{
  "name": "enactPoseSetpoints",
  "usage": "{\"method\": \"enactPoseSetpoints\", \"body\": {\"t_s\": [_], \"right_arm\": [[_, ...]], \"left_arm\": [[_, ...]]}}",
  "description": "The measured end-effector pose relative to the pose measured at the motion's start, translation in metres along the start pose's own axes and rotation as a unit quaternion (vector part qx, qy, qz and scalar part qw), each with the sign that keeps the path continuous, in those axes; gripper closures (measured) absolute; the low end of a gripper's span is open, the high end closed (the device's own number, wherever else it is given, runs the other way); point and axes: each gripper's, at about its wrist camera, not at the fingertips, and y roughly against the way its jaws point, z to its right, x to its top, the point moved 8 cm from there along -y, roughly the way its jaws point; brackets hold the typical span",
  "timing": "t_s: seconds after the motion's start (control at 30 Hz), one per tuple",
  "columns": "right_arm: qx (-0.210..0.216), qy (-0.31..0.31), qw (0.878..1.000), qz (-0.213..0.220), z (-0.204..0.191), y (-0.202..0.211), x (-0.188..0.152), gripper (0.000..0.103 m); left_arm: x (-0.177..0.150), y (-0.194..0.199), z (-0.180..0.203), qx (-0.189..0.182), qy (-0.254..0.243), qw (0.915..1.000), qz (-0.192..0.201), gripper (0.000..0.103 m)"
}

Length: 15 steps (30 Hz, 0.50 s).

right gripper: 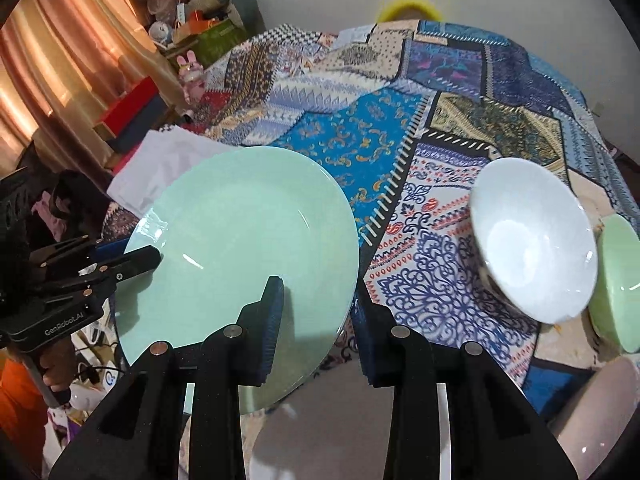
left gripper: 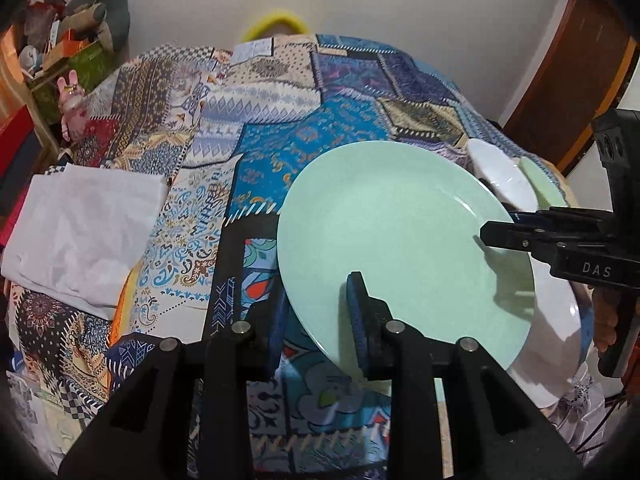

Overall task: Organize plates and bowls
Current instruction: 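Lift the pale green plate with the left gripper and carry it, then carry the pale green plate over the white plate and lower it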

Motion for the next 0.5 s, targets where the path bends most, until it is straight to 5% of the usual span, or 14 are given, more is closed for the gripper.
{"method": "enactPoseSetpoints", "body": {"t_s": [0.5], "right_arm": [[0.011, -0.012, 0.999, 0.05, 0.01, 0.062, -0.02, 0.072]], "left_arm": [[0.002, 0.045, 0.046, -0.005, -0.022, 0.9993, 0.032, 0.075]]}}
